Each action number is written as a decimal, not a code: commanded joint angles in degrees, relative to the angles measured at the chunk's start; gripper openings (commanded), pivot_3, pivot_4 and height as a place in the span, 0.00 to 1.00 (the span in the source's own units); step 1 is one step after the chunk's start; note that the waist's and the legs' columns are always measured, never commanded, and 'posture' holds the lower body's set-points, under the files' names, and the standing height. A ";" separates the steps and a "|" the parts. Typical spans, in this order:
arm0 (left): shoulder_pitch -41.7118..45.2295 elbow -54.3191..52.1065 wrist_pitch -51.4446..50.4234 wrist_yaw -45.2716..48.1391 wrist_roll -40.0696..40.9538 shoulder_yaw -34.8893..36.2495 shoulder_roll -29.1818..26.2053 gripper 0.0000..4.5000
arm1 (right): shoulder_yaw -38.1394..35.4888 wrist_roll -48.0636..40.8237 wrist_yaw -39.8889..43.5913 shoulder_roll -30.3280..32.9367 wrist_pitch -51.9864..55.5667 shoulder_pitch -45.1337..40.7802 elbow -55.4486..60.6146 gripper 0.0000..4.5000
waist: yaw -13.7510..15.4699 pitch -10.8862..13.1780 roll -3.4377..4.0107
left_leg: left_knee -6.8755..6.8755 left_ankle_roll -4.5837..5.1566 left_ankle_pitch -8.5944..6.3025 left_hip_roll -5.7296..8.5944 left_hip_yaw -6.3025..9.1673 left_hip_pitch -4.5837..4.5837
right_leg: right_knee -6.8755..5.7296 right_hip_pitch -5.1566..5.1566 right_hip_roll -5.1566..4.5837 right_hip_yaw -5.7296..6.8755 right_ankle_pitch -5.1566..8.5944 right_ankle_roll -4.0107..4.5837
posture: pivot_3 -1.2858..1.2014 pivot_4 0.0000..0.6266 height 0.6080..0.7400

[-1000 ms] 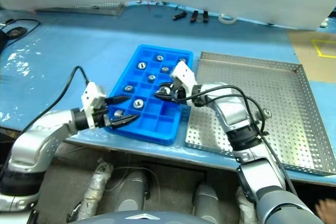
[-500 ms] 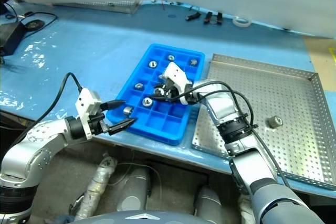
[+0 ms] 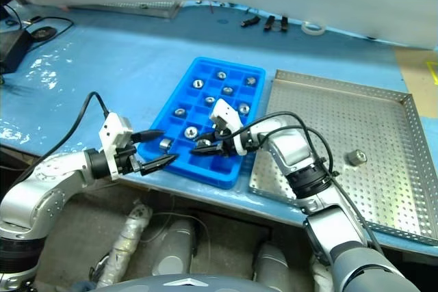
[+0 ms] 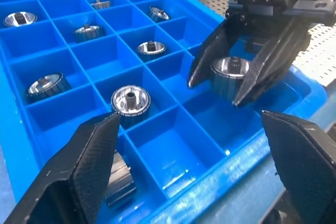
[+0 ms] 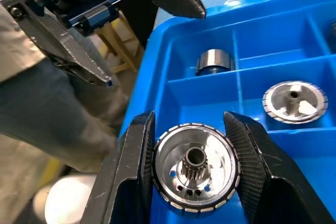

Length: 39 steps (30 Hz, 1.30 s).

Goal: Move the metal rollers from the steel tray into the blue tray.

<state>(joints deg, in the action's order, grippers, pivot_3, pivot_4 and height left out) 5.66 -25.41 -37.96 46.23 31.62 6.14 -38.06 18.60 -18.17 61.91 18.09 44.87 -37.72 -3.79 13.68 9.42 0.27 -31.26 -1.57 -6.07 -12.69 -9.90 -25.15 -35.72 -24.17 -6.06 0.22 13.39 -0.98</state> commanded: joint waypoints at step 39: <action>38.83 42.65 18.76 21.87 -10.77 -20.01 16.95 1.00 | -27.47 2.06 -32.09 10.27 0.47 17.24 22.89 0.89 | -8.73 -0.06 -0.09 | -0.30 -0.20 0.18 0.13 -0.14 0.04 | -0.07 0.11 0.03 -0.31 -0.22 -0.18 | 0.40 0.24 1.00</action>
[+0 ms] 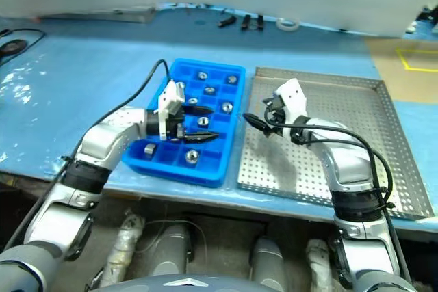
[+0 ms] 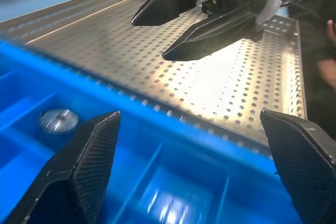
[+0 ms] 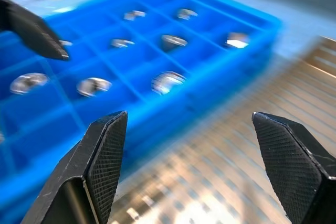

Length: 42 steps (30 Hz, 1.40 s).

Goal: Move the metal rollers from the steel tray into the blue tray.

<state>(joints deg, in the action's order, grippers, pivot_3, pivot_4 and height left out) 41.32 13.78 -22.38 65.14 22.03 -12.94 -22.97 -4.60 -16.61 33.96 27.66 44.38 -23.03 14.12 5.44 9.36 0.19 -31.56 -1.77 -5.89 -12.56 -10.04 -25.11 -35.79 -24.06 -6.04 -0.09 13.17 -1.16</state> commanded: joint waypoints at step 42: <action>2.91 2.36 2.00 5.68 -4.15 0.64 4.82 1.00 | -11.83 4.81 -23.20 -3.48 -7.12 3.97 -10.84 1.00 | -3.16 -0.02 0.07 | -0.75 1.04 -0.60 0.06 -0.32 0.15 | 0.14 0.41 -0.17 -0.02 -0.03 0.18 | 0.42 0.24 1.00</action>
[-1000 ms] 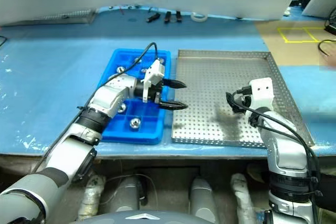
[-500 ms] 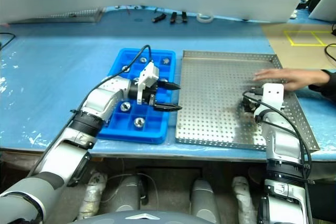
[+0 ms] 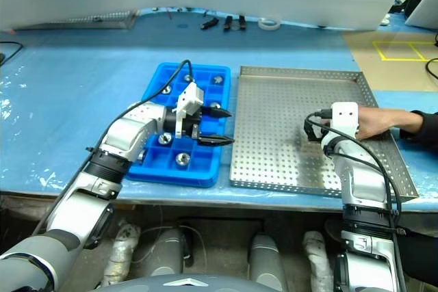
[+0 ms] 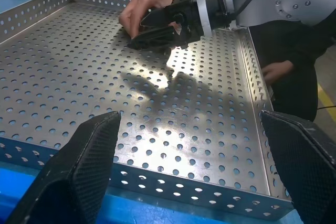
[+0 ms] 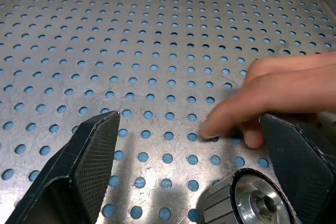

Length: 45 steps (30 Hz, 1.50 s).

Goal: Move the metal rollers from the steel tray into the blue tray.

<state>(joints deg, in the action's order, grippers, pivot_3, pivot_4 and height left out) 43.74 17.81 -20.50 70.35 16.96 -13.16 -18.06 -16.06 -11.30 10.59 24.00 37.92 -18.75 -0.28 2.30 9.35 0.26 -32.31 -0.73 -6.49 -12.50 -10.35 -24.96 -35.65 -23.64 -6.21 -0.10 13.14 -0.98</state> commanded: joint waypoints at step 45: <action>2.63 2.81 2.72 -12.77 0.26 10.96 -1.56 1.00 | 12.14 3.04 2.87 -13.49 -16.73 -21.72 -20.98 1.00 | 0.23 0.02 0.00 | 0.37 -0.35 0.20 -0.12 -0.10 -0.24 | 0.16 -0.41 0.05 0.02 0.00 0.00 | 0.47 0.24 1.00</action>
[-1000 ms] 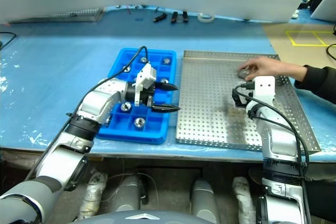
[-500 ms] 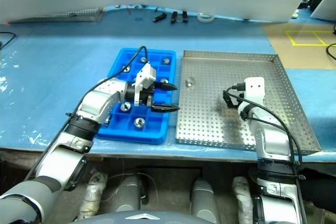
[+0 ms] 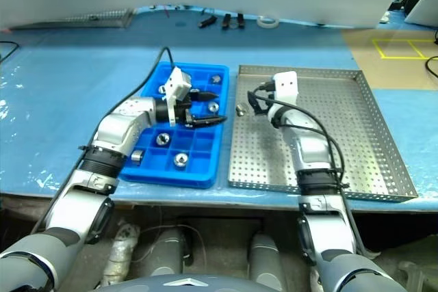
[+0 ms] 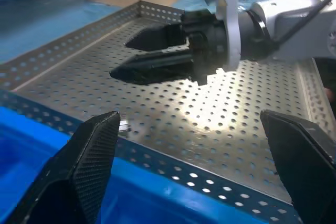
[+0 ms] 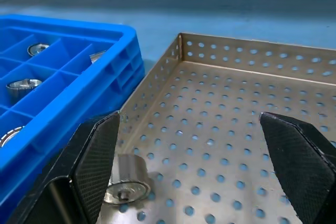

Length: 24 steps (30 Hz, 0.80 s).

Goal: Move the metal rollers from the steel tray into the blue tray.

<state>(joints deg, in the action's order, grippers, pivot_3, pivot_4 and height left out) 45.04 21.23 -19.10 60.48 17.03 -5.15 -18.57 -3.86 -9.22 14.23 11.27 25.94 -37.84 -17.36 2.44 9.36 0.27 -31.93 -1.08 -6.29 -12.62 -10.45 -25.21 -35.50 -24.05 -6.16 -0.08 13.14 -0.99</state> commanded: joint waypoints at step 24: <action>-5.35 -10.78 -4.67 -5.12 2.44 3.76 -5.59 1.00 | 0.44 -0.48 4.73 -2.30 -8.92 -0.29 -5.69 1.00 | 1.54 0.04 -0.04 | 0.31 -0.17 0.10 -0.04 0.09 -0.02 | 0.04 -0.06 0.01 0.13 0.00 0.00 | 0.50 0.24 1.00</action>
<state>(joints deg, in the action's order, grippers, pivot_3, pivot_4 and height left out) 39.54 12.57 -23.82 54.87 18.82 -1.74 -23.44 -2.02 -8.28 18.72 8.44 16.83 -38.31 -27.18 3.98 9.40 0.23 -31.62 -1.25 -6.18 -12.66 -10.35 -25.22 -35.46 -24.11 -6.15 0.05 13.14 -0.98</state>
